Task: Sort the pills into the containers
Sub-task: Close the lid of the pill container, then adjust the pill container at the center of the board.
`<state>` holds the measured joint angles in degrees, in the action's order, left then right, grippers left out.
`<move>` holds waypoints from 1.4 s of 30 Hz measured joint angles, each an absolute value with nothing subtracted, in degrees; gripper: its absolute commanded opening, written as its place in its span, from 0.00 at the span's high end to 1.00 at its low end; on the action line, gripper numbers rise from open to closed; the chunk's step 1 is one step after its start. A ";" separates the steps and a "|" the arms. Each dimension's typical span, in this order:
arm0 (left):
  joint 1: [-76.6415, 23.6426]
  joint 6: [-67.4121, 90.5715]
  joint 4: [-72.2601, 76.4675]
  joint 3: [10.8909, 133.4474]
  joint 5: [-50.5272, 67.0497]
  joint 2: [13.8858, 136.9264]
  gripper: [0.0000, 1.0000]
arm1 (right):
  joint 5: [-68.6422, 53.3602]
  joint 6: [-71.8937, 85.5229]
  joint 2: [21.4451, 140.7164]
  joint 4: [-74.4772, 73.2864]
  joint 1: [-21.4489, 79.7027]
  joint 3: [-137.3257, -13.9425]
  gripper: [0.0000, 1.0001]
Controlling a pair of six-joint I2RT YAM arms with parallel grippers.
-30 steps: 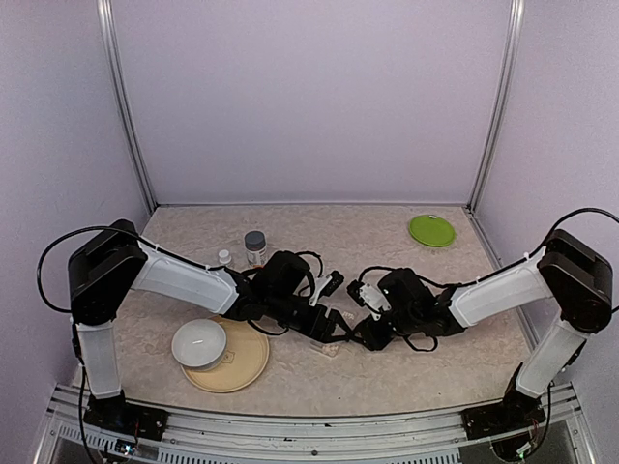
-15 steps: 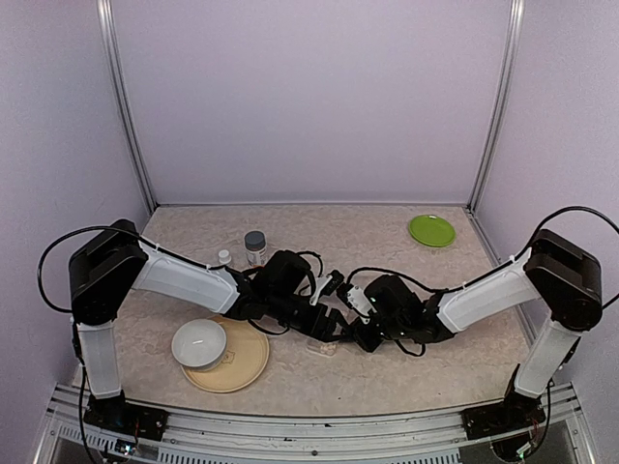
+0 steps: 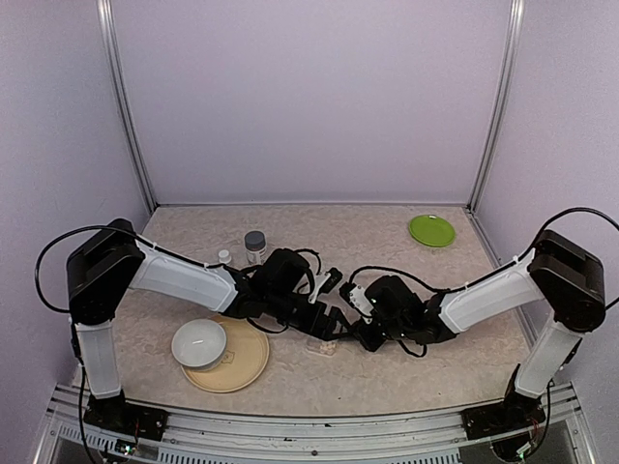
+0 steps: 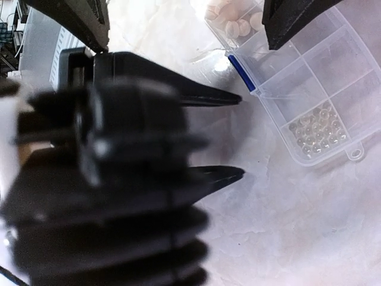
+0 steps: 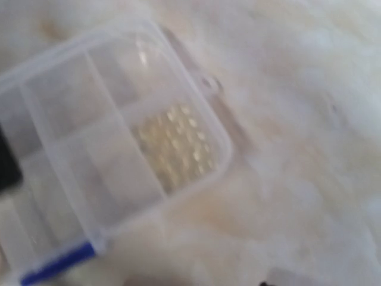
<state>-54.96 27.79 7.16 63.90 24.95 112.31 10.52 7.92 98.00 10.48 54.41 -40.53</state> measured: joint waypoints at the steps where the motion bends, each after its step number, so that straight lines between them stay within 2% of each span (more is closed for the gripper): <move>1: -54.87 27.79 6.87 63.92 24.82 112.12 0.08 | 10.79 7.86 97.38 9.72 54.41 -40.18 0.48; 5: -54.15 27.22 5.21 64.10 23.53 111.24 0.01 | 11.00 7.60 94.74 7.29 54.35 -38.61 0.41; 19: -53.56 26.50 -2.55 62.96 14.33 104.27 0.01 | 4.03 5.17 86.70 3.66 52.05 -35.40 0.24; 26: -55.96 26.50 -7.62 63.13 7.35 104.53 0.01 | 2.31 5.21 86.67 3.77 52.05 -35.27 0.10; 29: -56.62 26.63 -9.08 63.37 5.96 104.95 0.01 | 2.35 5.19 86.67 3.70 52.05 -35.27 0.00; 42: -59.86 26.98 -14.06 68.75 -0.91 108.12 0.01 | 4.36 6.07 83.18 4.34 50.35 -33.82 0.00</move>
